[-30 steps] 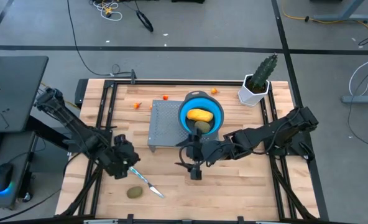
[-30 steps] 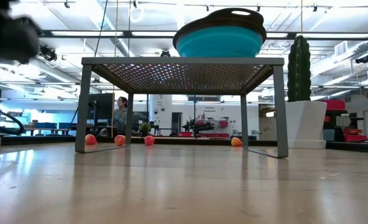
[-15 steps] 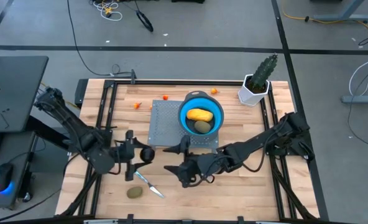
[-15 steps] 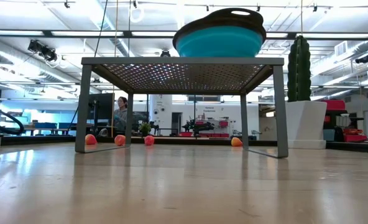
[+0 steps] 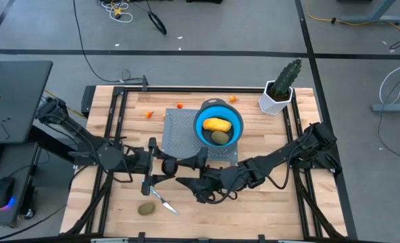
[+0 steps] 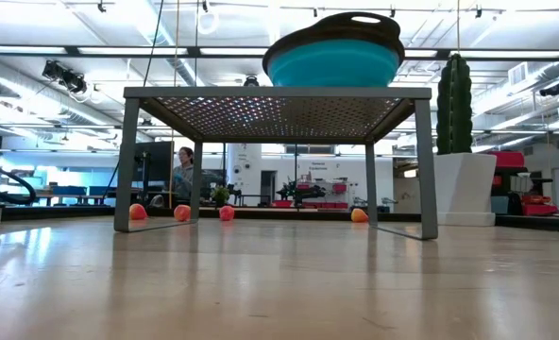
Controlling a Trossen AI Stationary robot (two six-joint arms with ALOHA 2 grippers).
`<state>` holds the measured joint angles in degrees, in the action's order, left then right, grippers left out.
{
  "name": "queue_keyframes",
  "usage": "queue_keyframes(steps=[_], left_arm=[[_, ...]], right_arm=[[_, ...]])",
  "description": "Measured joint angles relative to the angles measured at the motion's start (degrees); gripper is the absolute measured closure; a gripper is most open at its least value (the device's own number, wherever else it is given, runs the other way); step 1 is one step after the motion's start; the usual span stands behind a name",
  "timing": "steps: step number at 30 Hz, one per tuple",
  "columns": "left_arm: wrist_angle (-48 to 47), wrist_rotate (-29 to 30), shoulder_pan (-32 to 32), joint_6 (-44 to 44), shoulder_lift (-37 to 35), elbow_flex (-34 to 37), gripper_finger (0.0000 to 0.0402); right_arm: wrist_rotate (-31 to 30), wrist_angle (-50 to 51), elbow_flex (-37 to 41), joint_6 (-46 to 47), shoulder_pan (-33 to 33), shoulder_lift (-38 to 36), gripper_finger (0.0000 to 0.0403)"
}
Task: Pick & Place Fruit
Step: Put the black plum into the blue strainer bowl on the shelf
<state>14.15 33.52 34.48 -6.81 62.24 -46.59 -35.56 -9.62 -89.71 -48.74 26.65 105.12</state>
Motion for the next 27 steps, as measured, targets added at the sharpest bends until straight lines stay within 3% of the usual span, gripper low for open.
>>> queue_keyframes(steps=[13,21,27], left_arm=[[13.9,-3.78,-1.7,1.54,6.56,0.02,0.0131],[14.13,-3.8,-1.7,1.77,7.23,0.0,0.013],[13.93,-4.52,-1.7,1.9,7.19,-0.02,0.013]], right_arm=[[0.4,-1.4,-0.11,-2.88,-1.14,-0.04,0.008],[-0.41,-1.34,-0.09,-1.7,-0.79,-0.02,0.0082],[-0.37,-1.64,-0.04,-1.69,-0.72,0.0,0.0106]])
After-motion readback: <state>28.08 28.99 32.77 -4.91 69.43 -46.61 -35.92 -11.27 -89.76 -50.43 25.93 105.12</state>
